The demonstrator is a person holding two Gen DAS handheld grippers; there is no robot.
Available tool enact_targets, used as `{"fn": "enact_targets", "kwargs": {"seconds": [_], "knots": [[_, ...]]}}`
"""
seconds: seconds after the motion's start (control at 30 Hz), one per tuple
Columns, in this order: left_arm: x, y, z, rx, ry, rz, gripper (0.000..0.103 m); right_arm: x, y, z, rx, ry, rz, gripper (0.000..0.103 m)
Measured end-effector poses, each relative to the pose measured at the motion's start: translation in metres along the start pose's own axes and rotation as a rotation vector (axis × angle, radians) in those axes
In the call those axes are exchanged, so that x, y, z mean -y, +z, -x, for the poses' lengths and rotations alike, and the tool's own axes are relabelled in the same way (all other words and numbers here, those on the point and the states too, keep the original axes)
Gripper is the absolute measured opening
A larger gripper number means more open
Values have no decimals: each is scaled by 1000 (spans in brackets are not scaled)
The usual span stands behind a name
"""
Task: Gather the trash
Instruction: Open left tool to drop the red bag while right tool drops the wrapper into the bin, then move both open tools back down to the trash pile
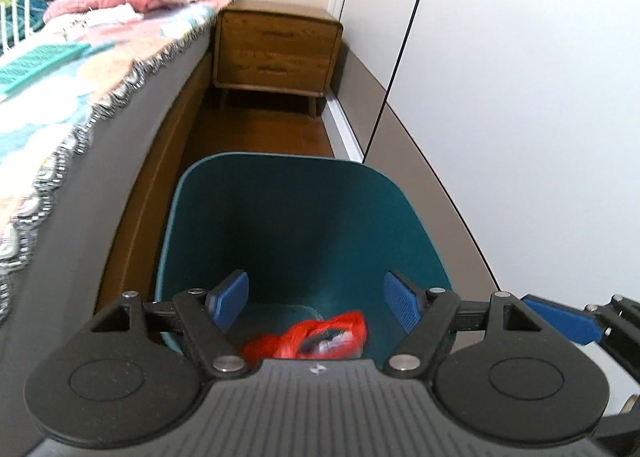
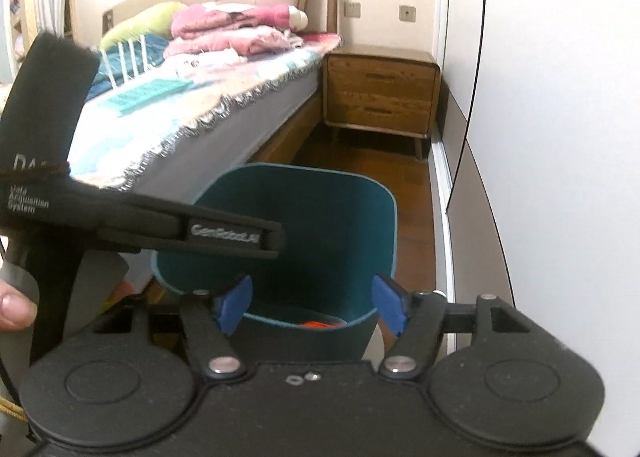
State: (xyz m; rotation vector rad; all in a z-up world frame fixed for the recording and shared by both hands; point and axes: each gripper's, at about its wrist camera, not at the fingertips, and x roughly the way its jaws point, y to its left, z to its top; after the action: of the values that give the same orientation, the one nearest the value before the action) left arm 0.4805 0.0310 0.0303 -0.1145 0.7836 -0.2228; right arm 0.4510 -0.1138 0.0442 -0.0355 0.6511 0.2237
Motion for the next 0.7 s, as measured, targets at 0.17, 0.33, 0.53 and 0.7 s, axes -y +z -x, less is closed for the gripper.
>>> {"fn": "enact_targets", "kwargs": {"seconds": [0.17, 0.33, 0.53, 0.7], "knots": [[3, -14, 34, 35, 8, 5, 75, 4, -13, 29, 34, -8, -2, 71], [9, -39, 65, 60, 34, -11, 75, 10, -40, 55, 56, 12, -53, 75], [21, -81, 88, 65, 62, -50, 75, 10, -87, 69, 30, 12, -78, 75], [23, -123, 94, 47, 73, -69, 75, 9, -122, 72, -2, 18, -130, 76]]}}
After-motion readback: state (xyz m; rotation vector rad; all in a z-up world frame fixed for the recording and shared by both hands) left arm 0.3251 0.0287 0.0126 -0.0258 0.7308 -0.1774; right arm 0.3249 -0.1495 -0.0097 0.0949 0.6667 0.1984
